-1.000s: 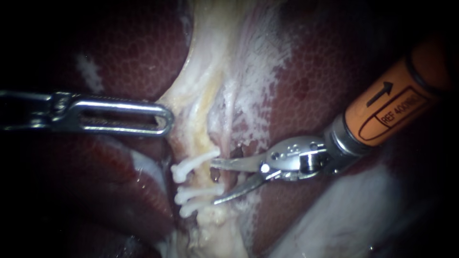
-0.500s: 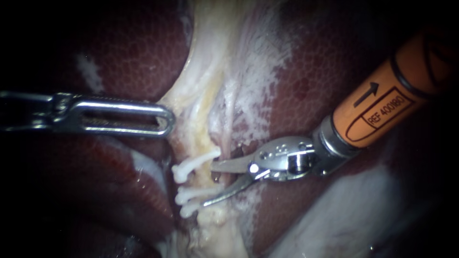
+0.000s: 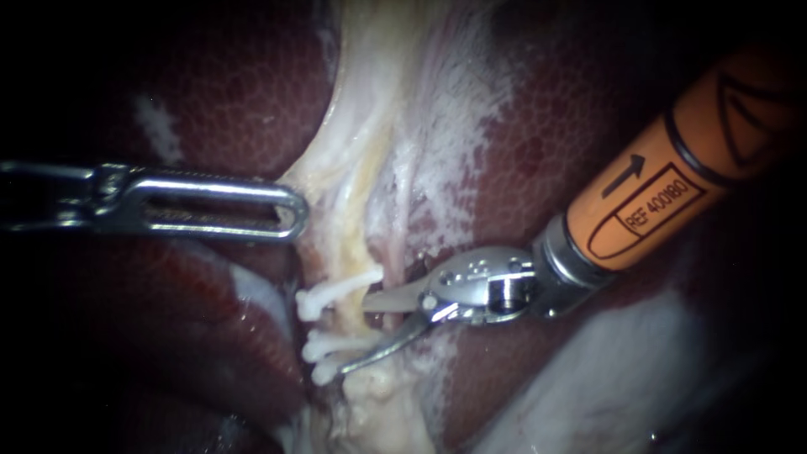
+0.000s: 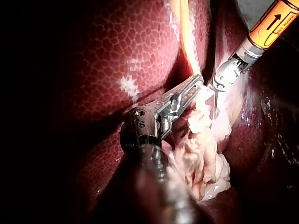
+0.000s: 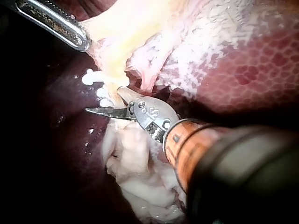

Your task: Go to the cutting position left tube

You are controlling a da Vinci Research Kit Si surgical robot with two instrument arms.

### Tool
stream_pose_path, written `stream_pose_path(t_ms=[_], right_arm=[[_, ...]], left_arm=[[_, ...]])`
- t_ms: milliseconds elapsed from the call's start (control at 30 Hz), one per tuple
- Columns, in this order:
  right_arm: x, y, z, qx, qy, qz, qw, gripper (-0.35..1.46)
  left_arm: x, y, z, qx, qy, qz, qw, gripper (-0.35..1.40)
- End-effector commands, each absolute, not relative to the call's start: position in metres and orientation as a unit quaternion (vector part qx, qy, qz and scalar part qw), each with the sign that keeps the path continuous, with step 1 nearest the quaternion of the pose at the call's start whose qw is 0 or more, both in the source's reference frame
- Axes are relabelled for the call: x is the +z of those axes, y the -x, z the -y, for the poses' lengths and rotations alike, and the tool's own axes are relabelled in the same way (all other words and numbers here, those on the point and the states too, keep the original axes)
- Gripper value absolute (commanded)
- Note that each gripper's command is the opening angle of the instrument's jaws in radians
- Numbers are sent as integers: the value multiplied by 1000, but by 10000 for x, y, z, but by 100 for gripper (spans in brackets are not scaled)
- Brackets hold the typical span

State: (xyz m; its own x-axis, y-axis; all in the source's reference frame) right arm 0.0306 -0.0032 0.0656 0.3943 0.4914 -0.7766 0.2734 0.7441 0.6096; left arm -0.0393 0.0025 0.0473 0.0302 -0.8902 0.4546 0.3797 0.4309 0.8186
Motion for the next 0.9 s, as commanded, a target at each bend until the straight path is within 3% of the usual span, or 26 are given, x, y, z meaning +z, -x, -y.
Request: stream_pose_path(t_ms=[33,367,900], right_arm=[[658,-307,33,70,-352,-545,758,123],[672,-314,34,96,-369,-538,752,113],[663,-309,28,118,-389,-535,740,93]], left_arm=[[474,393,-24,-472,-249,512,673,-35],[476,395,-24,-472,-248,512,673,-35],[478,394,-24,-471,-248,513,673,-35]])
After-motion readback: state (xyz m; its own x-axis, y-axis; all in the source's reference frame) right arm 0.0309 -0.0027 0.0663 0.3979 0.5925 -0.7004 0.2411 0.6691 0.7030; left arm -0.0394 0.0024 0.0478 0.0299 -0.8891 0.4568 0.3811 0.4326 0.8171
